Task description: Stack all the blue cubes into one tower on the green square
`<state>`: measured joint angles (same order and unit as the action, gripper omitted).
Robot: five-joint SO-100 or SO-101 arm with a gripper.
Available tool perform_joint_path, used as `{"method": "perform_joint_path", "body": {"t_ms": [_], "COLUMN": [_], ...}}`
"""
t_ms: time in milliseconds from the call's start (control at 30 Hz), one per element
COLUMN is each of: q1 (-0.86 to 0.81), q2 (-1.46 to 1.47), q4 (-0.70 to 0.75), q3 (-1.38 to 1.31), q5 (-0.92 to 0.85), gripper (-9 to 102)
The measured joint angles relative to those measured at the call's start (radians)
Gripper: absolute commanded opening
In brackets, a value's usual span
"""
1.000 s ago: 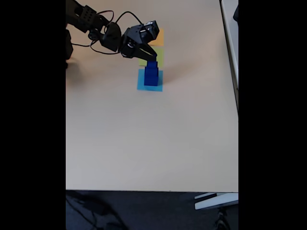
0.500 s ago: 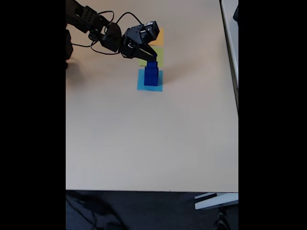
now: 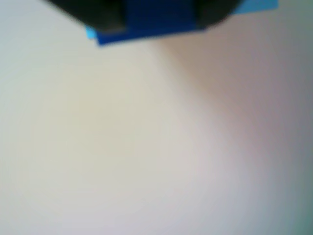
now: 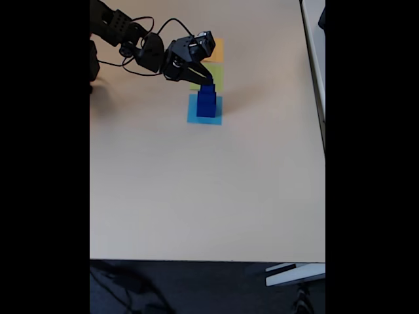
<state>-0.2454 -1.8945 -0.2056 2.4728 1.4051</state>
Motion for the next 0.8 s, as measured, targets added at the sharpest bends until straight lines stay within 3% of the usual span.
{"method": "perform_joint_path", "body": {"t_ms": [800], "q1": [0.0], "q2": [0.0], "q4": [-0.018], "q3": [0.0], "q5": [-0.005], "gripper": [7]}}
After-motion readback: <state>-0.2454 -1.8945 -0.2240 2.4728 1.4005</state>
